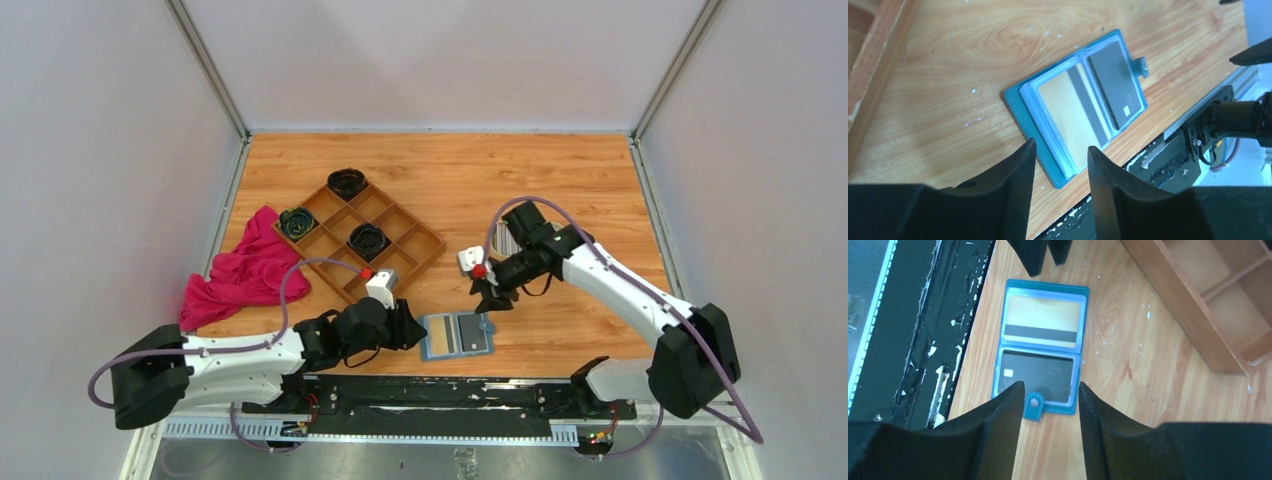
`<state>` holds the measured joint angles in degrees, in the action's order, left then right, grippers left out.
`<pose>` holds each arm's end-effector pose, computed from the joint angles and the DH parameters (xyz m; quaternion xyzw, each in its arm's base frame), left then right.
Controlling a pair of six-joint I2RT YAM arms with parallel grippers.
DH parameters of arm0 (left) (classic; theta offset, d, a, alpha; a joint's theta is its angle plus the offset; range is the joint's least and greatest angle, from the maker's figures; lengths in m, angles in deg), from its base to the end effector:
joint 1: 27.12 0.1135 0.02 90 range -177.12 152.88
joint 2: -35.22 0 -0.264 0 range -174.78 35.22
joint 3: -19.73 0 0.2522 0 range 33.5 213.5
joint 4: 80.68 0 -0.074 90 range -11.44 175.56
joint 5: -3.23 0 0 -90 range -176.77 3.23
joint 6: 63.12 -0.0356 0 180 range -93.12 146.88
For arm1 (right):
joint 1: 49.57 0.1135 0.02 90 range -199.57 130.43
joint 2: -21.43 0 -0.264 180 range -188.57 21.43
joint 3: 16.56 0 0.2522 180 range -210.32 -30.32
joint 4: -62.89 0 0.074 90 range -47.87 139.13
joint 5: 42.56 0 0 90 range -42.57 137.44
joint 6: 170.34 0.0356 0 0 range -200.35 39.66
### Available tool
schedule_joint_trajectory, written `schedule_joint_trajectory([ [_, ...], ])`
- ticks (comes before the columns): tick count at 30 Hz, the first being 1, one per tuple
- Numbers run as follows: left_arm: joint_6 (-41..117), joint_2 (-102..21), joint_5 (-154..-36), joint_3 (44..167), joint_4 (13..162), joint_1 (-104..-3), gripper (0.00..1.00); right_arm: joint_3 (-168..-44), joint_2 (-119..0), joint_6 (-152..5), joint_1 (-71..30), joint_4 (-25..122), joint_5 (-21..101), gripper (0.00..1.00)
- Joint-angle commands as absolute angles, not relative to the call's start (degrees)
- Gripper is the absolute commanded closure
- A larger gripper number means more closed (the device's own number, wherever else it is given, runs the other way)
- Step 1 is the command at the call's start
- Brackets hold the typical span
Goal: Put the credit cards into the card holder
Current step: Close the card holder at the center of the board.
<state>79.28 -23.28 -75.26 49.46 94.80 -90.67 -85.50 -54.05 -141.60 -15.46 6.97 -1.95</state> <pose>0.0928 -0.1707 0.1575 0.0377 0.8761 -0.3538 0.3254 0.1913 0.1622 0.2542 -0.7195 0.5205 0.3437 0.3055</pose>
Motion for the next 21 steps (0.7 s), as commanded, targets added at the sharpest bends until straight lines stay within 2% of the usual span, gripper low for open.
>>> schedule_joint_trajectory([
  [1, 74.4, -18.1, -77.1, 48.3, 94.9, -90.5, 0.51, -81.1, -49.4, -144.0, -21.7, 1.7, -12.0, 0.47],
  [7, 70.0, -14.8, -78.6, 49.2, 95.0, -90.5, 0.29, -75.3, -44.5, -147.9, -24.4, 1.5, -12.4, 0.37],
  [16, 67.8, -11.6, -77.1, 48.3, 95.5, -90.5, 0.01, -72.3, -46.8, -151.2, -25.3, 1.3, -8.3, 0.34],
  [21, 68.0, -11.1, -76.5, 47.0, 97.2, -90.5, 0.0, -73.0, -49.0, -151.0, -25.3, 1.4, -7.6, 0.34],
])
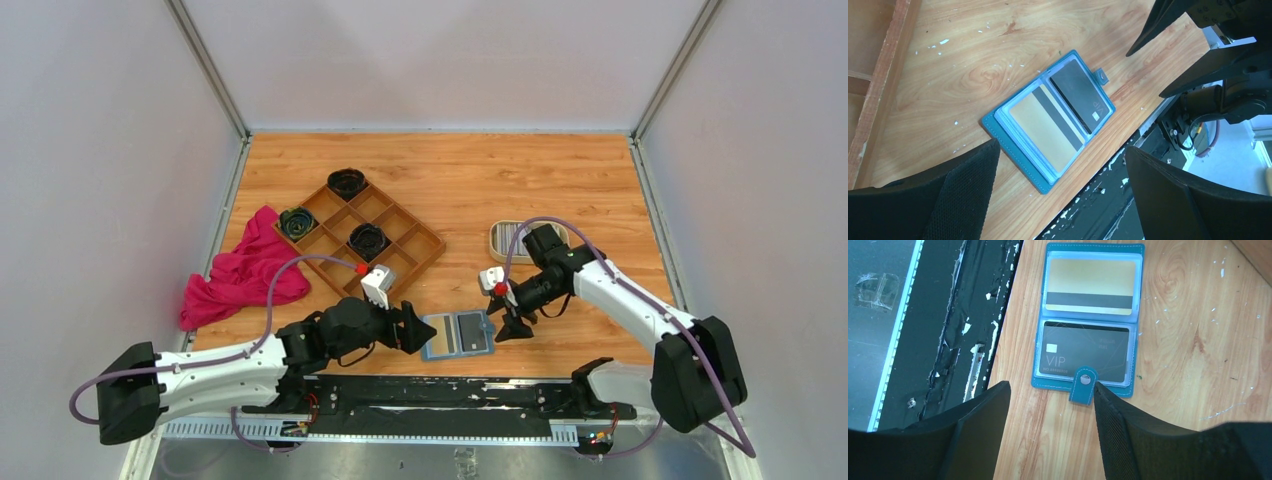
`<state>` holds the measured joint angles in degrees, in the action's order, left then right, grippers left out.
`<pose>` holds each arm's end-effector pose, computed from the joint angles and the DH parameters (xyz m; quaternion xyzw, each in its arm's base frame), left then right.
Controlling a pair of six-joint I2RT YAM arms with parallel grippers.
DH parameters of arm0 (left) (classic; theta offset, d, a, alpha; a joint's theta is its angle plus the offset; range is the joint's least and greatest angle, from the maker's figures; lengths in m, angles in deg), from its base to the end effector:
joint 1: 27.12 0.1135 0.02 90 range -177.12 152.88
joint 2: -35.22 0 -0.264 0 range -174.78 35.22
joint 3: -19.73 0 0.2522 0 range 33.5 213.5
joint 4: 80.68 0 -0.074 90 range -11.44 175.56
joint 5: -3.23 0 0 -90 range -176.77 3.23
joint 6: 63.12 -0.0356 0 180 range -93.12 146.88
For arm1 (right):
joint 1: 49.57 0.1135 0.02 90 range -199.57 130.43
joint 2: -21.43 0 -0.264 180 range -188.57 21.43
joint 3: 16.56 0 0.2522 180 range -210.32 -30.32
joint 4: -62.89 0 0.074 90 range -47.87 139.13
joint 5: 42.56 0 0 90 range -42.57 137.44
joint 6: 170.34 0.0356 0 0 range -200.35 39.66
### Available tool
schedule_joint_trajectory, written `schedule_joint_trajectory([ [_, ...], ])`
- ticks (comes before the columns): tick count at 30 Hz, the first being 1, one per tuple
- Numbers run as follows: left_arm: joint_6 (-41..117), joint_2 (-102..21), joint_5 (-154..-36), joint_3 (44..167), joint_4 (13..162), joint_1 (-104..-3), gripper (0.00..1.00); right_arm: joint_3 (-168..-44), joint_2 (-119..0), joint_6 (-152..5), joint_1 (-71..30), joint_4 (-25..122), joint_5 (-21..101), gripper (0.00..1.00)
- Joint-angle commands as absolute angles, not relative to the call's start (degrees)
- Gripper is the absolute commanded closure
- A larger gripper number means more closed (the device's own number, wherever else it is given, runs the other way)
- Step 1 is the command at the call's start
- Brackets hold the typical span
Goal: Put the credit cards into the card holder
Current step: Close the card holder at the center of the board.
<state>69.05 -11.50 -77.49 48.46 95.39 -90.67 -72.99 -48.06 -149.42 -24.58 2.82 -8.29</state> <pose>0.0854 -0.1587 0.1871 0.1087 0.8200 -0.4043 0.3903 0.1693 0.1114 0.2138 -0.6867 0.5458 0.3799 0.2937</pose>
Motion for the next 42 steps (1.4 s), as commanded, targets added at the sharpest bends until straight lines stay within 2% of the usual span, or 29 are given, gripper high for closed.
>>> schedule_joint_trajectory([
  [1, 68.4, -11.6, -76.3, 46.9, 97.4, -90.5, 0.0, -73.1, -48.9, -150.5, -25.3, 1.9, -7.7, 0.35],
  [6, 69.5, -16.7, -77.2, 48.4, 97.8, -90.5, 0.0, -72.8, -49.5, -139.7, -25.3, 8.8, -7.9, 0.38],
  [18, 73.7, -20.4, -77.8, 48.7, 98.1, -90.5, 0.0, -73.4, -54.8, -131.3, -24.1, 15.1, 0.8, 0.37],
  [32, 78.8, -22.1, -78.2, 46.1, 100.8, -90.5, 0.0, -74.5, -58.1, -134.1, -18.1, 14.4, 4.8, 0.36],
  [42, 84.2, -23.3, -77.7, 45.6, 100.8, -90.5, 0.01, -74.6, -57.3, -132.7, -17.0, 16.5, 5.1, 0.41],
])
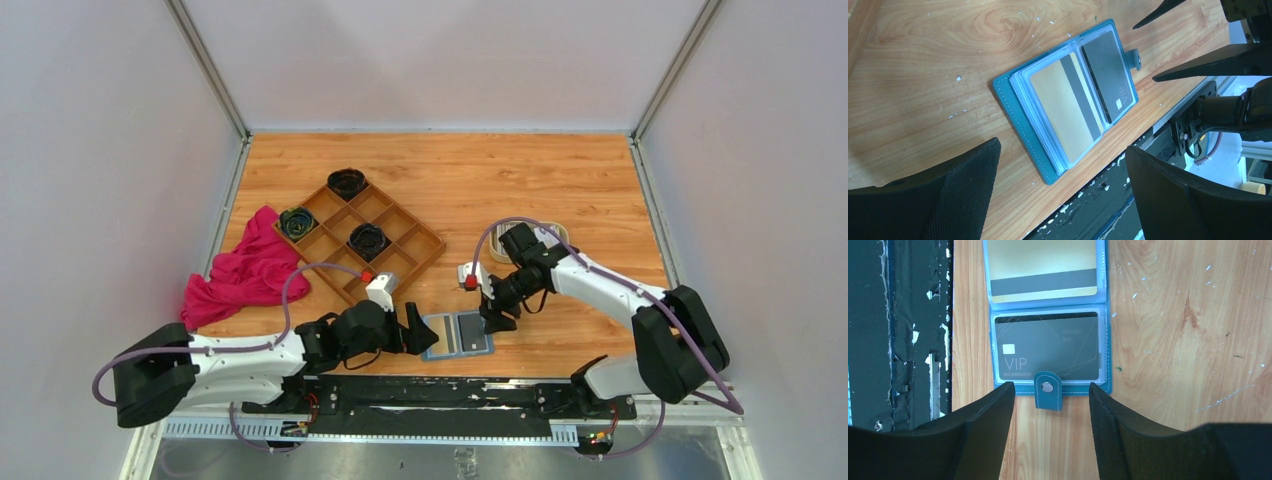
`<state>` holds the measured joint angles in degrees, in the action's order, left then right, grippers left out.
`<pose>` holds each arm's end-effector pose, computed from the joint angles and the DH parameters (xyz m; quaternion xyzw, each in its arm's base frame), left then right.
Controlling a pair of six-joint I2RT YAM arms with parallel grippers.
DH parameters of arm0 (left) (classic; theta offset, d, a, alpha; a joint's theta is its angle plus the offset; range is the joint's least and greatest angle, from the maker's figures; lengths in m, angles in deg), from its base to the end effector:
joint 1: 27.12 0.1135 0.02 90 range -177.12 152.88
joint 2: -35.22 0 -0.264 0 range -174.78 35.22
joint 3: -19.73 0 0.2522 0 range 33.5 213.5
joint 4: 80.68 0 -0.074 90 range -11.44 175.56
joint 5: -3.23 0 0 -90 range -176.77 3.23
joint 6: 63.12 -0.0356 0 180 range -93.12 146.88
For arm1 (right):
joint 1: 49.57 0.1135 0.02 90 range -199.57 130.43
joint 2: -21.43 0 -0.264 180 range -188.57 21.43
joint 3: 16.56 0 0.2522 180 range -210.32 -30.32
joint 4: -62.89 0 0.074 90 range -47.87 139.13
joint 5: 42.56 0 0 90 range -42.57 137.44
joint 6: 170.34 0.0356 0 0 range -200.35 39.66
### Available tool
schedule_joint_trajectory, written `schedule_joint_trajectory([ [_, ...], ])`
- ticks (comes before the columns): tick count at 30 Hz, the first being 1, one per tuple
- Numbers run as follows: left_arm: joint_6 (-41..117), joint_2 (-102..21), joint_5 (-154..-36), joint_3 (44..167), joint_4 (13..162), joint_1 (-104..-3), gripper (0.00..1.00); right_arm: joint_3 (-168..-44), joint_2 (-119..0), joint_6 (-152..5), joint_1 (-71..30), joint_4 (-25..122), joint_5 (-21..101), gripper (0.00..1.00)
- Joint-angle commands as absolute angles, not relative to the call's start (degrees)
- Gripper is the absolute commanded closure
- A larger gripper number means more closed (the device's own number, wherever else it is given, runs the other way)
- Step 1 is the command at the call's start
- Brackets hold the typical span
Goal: Put the credit cards into the card holder
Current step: Close the card holder at the center of the board.
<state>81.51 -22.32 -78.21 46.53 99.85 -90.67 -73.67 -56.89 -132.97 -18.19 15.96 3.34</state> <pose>0.0891 -0.1673 0.1524 0.0301 0.8648 -0.3932 0.3108 0.1909 0.1455 0.1884 -0.6619 0.6286 0.3299 0.2407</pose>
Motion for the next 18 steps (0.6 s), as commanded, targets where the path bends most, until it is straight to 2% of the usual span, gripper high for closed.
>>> schedule_joint_trajectory([
  [1, 84.4, -23.5, -77.6, 45.5, 100.9, -90.5, 0.01, -74.8, -57.7, -132.3, -16.9, 16.6, 5.6, 0.41],
  [18, 78.6, -23.9, -76.1, 46.2, 101.7, -90.5, 0.0, -75.2, -60.2, -132.3, -15.1, 17.2, 9.6, 0.43],
])
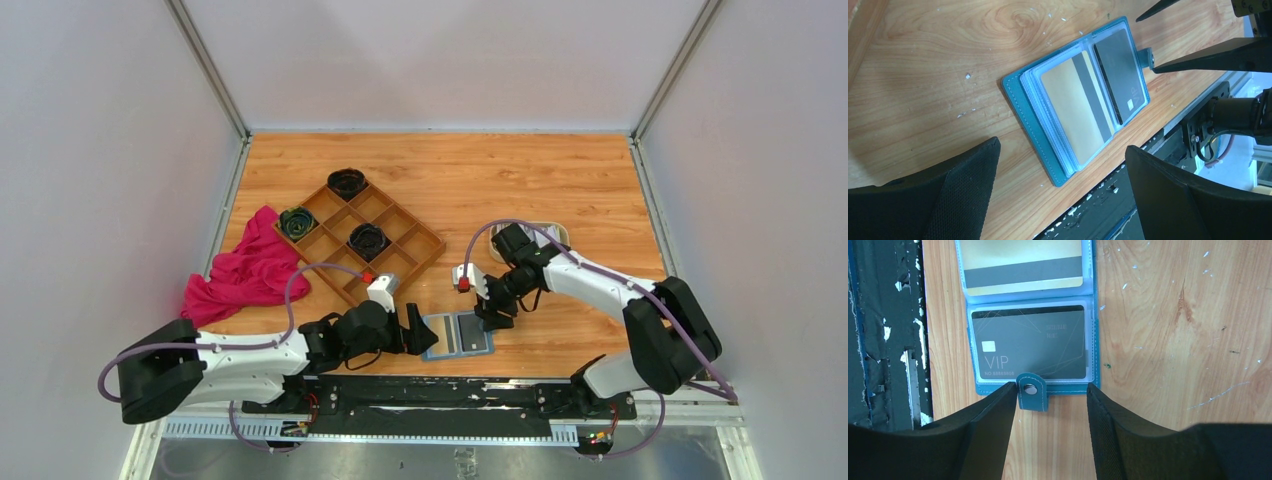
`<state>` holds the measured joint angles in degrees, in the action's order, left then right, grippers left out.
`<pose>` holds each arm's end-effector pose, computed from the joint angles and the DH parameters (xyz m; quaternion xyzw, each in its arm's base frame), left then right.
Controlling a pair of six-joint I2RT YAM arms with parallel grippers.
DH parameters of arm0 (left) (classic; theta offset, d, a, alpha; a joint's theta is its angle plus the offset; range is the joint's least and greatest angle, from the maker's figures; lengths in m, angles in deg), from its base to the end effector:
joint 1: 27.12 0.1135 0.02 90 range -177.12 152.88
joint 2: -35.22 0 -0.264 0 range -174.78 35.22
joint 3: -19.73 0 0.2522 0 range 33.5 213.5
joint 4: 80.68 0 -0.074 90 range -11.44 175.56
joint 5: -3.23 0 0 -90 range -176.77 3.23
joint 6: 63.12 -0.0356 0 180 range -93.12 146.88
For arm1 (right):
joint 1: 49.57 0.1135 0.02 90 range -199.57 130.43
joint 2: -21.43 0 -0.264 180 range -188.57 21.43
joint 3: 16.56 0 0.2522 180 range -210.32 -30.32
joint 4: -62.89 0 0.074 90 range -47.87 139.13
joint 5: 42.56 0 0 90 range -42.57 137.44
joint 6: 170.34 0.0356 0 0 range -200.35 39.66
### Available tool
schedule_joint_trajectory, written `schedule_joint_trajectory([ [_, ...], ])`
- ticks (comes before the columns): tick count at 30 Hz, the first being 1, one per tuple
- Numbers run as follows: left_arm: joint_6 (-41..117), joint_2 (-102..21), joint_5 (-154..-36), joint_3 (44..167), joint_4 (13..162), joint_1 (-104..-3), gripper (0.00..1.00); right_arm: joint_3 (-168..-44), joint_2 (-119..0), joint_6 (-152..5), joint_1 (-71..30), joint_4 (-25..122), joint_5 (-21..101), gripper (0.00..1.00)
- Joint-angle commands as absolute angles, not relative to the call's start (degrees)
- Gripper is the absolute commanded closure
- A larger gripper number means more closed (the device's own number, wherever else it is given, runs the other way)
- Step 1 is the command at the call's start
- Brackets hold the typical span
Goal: Put the credit cards into the card holder
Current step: Close the card holder at the center of the board.
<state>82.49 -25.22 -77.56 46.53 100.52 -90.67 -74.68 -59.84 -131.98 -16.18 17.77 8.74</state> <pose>0.0905 -0.1692 0.1449 0.0219 0.8742 -0.3782 0.3037 0.1961 0.1559 0.1807 -0.6722 0.6408 0.2931 0.2272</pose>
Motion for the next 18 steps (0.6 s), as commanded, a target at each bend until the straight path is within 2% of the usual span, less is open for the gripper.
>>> schedule_joint_trajectory([
  [1, 77.8, -23.5, -76.0, 46.3, 101.7, -90.4, 0.0, -75.2, -60.2, -132.5, -15.0, 17.1, 9.5, 0.43],
  [14, 78.8, -24.6, -73.5, 46.4, 102.0, -89.1, 0.0, -75.6, -62.2, -133.1, -13.9, 16.5, 12.4, 0.46],
  [18, 79.5, -25.9, -75.5, 46.4, 103.4, -87.3, 0.02, -76.3, -63.8, -132.5, -13.9, 16.5, 14.0, 0.51],
])
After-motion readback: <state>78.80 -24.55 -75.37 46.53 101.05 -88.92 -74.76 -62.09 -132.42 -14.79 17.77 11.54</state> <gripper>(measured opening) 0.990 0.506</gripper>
